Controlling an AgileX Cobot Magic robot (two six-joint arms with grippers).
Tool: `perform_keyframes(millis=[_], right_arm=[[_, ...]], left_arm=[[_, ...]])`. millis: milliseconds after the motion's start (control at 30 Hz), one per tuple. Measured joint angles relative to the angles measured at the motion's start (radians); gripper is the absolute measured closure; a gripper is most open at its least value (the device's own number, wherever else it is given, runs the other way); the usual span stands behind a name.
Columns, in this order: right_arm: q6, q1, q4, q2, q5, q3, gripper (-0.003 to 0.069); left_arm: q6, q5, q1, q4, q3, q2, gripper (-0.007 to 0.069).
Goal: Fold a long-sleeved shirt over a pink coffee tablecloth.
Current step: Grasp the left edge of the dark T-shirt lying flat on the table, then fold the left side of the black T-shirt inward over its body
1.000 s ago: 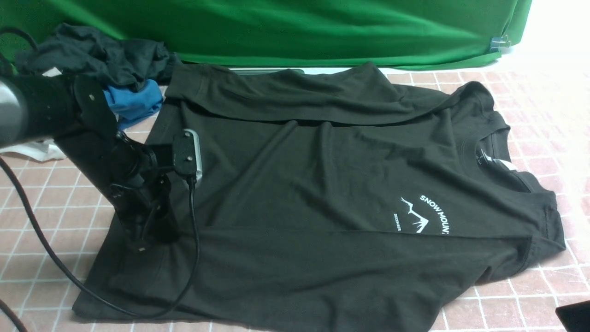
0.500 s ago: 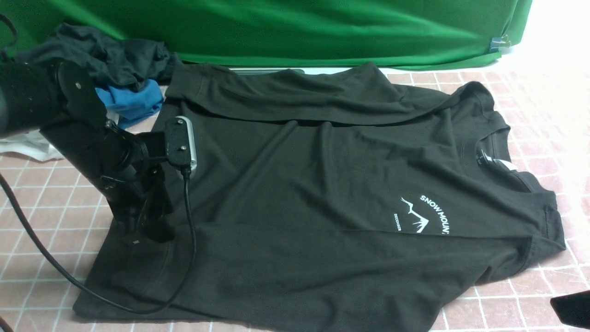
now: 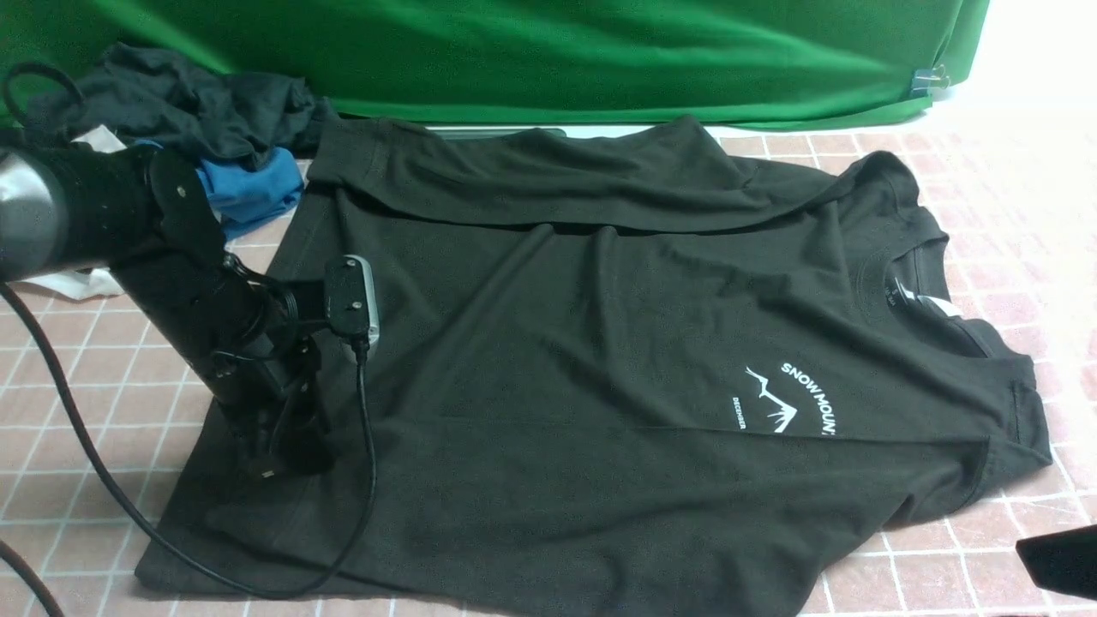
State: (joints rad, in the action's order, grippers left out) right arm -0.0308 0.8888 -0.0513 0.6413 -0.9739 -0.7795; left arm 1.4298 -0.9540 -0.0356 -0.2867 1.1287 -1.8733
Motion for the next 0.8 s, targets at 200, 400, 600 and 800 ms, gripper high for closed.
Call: perform_keyframes(millis=[200,400,600,800], right_arm=[[0.000,0.000,0.000,0.000,0.009,0.000,0.0357],[0.000,0.000,0.000,0.000,0.029,0.000,0.0394],[0.000,0.000,0.000,0.000,0.048,0.000,0.0401],[0.001,0.000,0.000,0.000,0.051,0.000,0.0401]], left_arm=[[-0.020,0.005,0.000,0.013,0.000,0.017,0.0563],[-0.047,0.016,0.000,0.026,0.010,0.120,0.0563],[-0.139,-0.007,0.000,0.031,0.083,0.182,0.0563],[-0.207,-0.009,0.000,0.039,0.174,0.183,0.0563]])
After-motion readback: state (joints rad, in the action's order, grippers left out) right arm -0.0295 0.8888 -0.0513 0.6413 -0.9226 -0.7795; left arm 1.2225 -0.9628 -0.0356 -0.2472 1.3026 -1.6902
